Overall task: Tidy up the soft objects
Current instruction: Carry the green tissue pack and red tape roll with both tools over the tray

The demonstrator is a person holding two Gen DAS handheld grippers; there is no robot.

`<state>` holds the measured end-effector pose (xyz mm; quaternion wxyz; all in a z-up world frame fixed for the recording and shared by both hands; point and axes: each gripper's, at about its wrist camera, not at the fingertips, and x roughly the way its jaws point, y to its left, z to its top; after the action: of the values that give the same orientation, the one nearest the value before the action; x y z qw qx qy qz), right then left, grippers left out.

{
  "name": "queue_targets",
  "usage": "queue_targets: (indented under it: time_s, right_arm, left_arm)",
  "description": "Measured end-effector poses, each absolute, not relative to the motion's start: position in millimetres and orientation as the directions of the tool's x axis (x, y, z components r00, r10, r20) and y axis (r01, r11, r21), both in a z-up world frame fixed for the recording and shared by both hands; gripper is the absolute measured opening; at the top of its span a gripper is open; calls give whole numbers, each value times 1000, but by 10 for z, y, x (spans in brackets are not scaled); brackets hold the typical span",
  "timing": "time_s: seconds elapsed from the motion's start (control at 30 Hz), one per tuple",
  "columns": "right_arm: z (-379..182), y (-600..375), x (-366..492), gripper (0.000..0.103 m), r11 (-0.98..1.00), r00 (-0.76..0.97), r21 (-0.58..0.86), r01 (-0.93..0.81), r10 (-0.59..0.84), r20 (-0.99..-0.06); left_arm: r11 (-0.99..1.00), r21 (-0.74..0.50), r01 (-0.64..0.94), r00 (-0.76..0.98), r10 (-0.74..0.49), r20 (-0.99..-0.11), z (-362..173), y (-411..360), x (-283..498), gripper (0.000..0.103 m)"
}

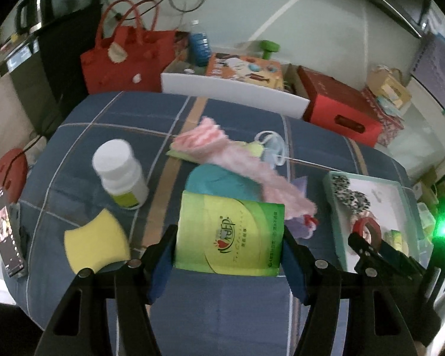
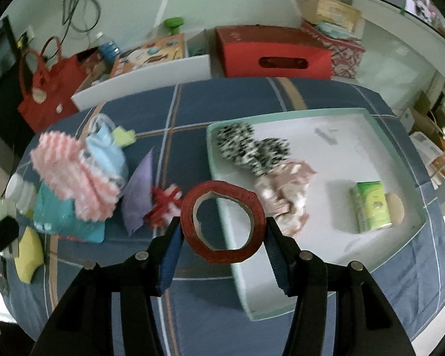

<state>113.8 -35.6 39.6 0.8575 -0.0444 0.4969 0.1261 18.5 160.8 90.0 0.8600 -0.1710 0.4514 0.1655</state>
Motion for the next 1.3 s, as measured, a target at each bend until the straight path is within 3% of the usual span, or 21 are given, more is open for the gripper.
queue_targets:
  time_s: [0.37, 0.8, 1.3]
  right_arm:
    - [462, -920, 1517, 56, 993, 508, 85, -78, 113, -854]
    - [324, -1694, 1899, 56, 982, 517, 93, 165, -5, -856]
    - [149, -2006, 2120, 56, 965, 500, 85, 249, -53, -864]
  left_arm:
    - [949, -101, -300, 546, 84, -833, 1024, 1048, 663, 68]
    - [987, -80, -137, 493, -2, -870, 598, 334, 1380, 68]
    - [991, -117, -59, 494, -72, -866, 312, -74, 1883, 68]
